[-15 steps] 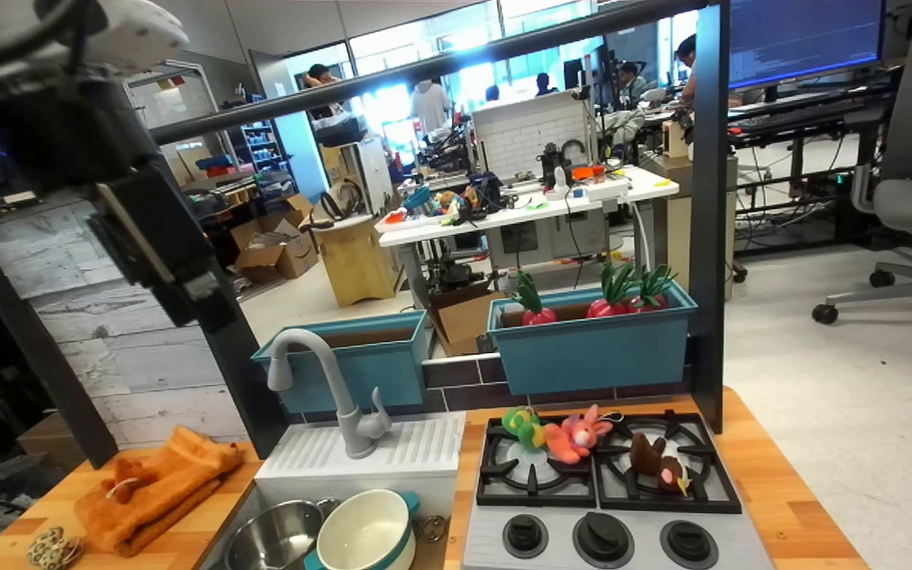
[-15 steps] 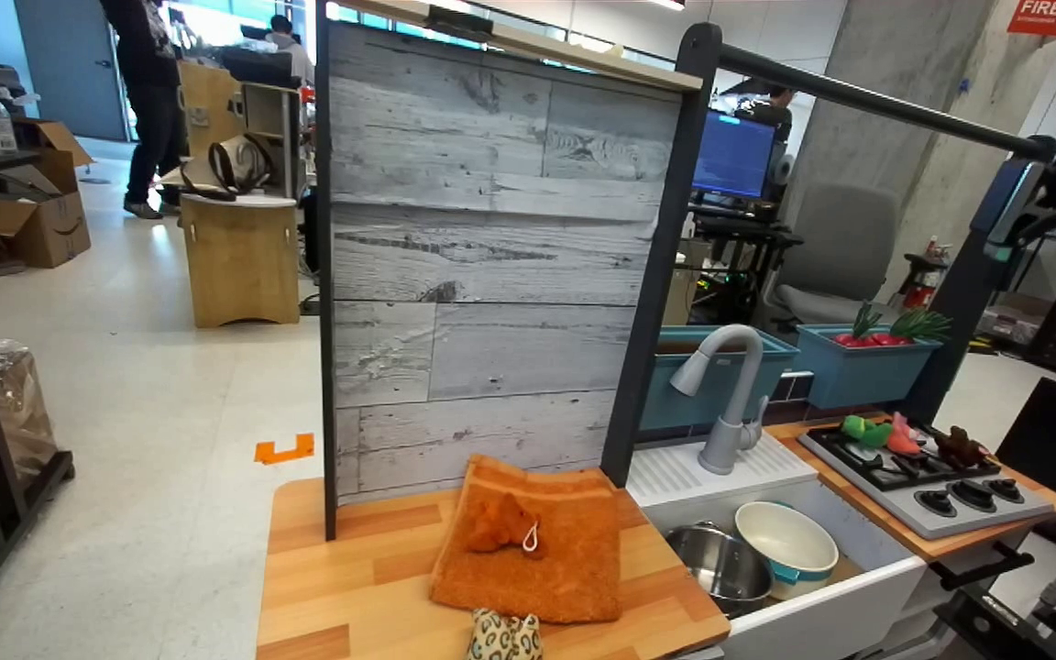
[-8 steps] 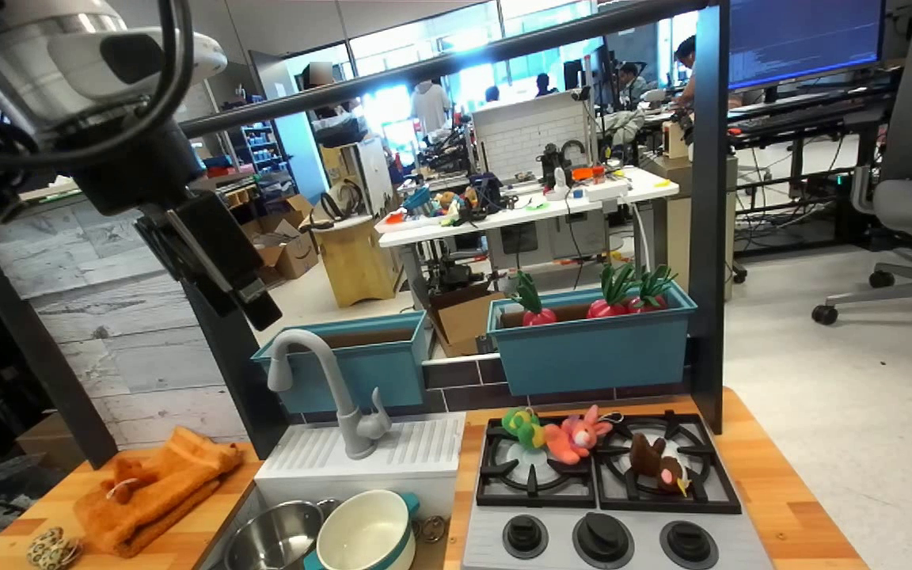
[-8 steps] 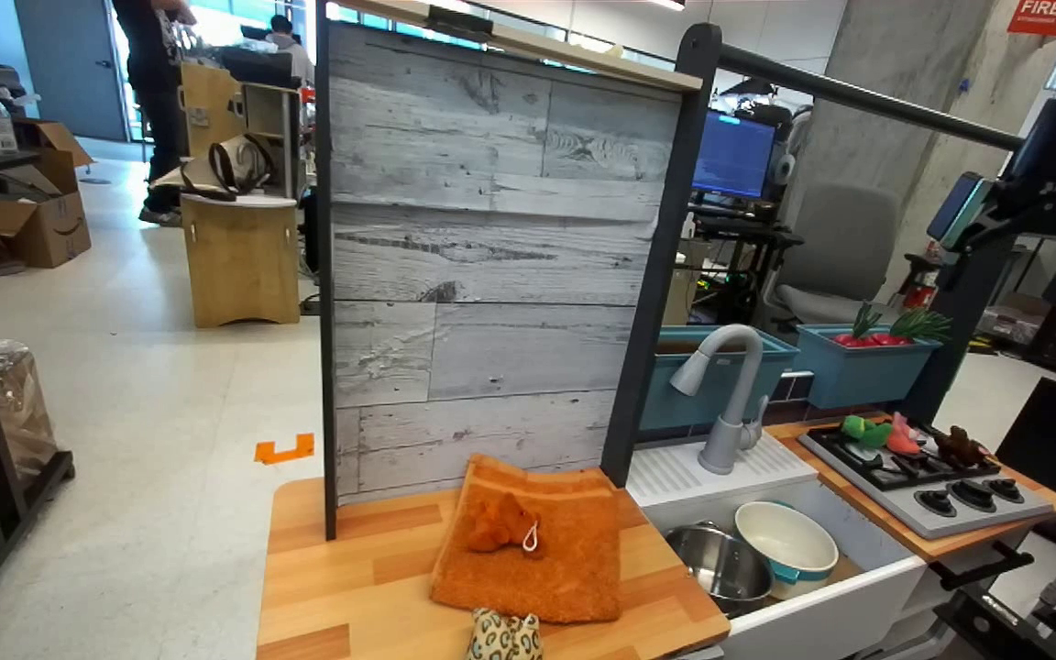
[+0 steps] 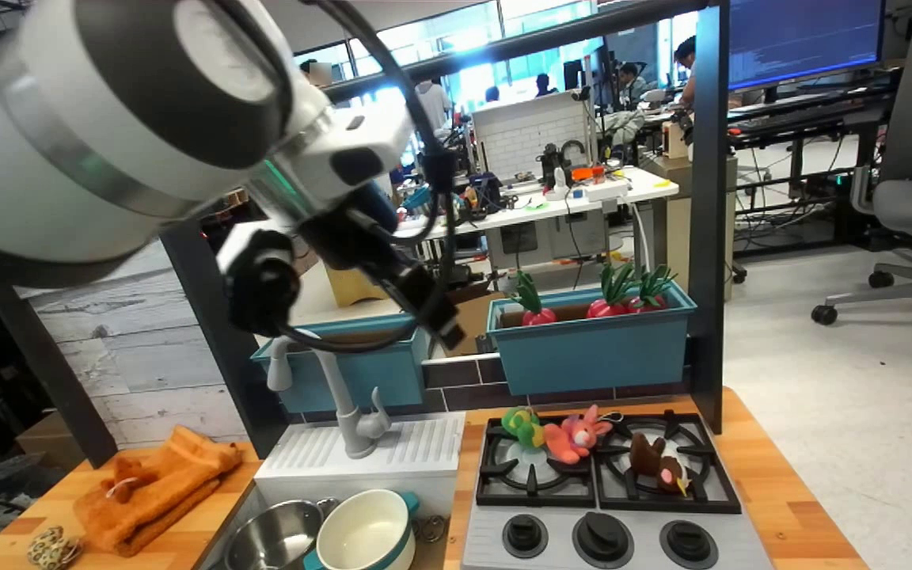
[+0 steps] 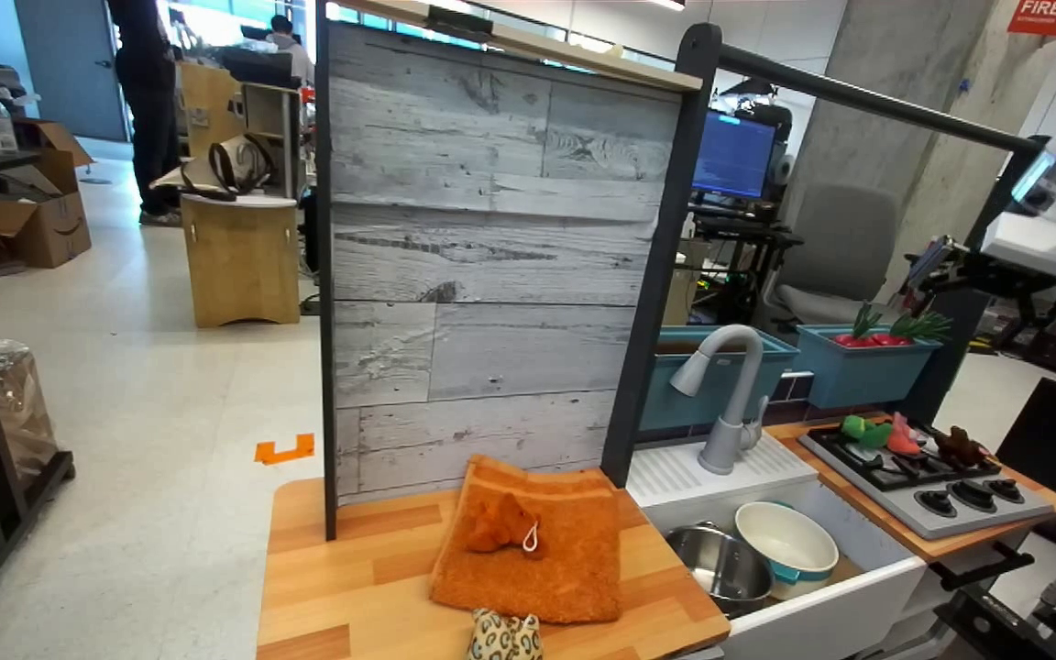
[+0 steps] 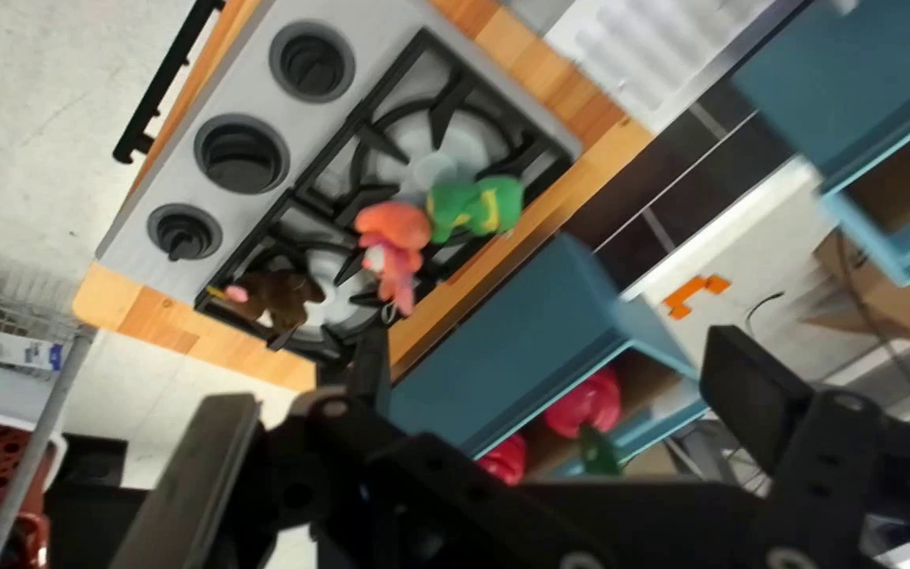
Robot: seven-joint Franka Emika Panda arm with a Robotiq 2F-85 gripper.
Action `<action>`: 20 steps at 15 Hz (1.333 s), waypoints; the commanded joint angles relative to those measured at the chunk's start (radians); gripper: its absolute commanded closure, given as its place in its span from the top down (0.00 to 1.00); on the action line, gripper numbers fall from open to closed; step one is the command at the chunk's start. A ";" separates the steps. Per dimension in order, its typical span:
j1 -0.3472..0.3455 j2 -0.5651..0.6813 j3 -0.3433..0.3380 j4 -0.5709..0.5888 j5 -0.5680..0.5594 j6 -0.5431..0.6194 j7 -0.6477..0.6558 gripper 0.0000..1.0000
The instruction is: Put the plushies inside the pots in the sink, wipe the counter with the towel, and then remove the pink plushy from the pot and put it on the stove
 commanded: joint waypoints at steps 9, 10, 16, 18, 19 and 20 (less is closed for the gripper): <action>0.104 0.254 -0.163 0.157 0.280 0.040 -0.199 1.00; 0.139 0.291 -0.197 0.178 0.284 -0.004 -0.237 1.00; 0.251 0.356 -0.298 0.171 0.309 -0.144 -0.293 1.00; 0.314 0.372 -0.358 0.176 0.294 -0.192 -0.275 1.00; 0.324 0.372 -0.366 0.178 0.292 -0.200 -0.273 1.00; 0.326 0.372 -0.368 0.179 0.292 -0.201 -0.273 1.00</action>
